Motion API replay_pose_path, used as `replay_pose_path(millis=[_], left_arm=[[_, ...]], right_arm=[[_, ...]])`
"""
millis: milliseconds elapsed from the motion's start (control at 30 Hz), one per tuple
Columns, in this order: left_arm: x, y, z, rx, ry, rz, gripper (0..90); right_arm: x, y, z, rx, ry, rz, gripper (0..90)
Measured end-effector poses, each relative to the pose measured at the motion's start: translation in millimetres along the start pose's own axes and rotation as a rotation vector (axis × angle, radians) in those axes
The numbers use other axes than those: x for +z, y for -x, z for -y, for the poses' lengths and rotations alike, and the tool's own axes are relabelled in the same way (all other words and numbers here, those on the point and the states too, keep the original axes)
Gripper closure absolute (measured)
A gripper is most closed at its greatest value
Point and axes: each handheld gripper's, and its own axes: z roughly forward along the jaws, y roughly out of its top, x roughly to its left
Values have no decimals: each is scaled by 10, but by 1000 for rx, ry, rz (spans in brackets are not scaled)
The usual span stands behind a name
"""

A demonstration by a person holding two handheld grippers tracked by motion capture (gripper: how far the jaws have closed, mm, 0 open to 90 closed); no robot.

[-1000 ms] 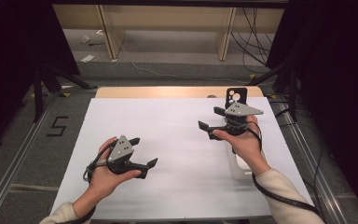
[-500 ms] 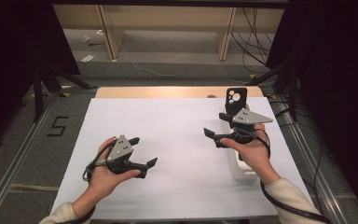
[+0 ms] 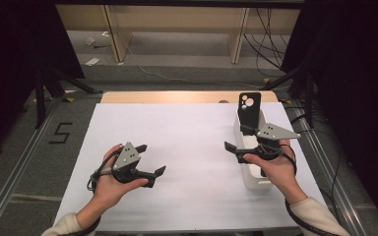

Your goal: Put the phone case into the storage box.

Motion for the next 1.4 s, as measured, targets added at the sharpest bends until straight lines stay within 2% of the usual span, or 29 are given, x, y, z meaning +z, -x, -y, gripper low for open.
replay_pose_path(millis=[367,833,1067,1400], left_arm=[[-2,-3,0,0,0,-1,61],[-1,-6,1,0,0,-3,61],[-3,-6,0,0,1,-3,61],[-2,-7,1,1,0,-4,61]], right_arm=[[-104,-13,79,-1,5,-5,159],[-203,-27,92,-13,28,2,160],[-241,-38,96,-34,32,16,158],[-292,-31,128,-31,36,24,157]])
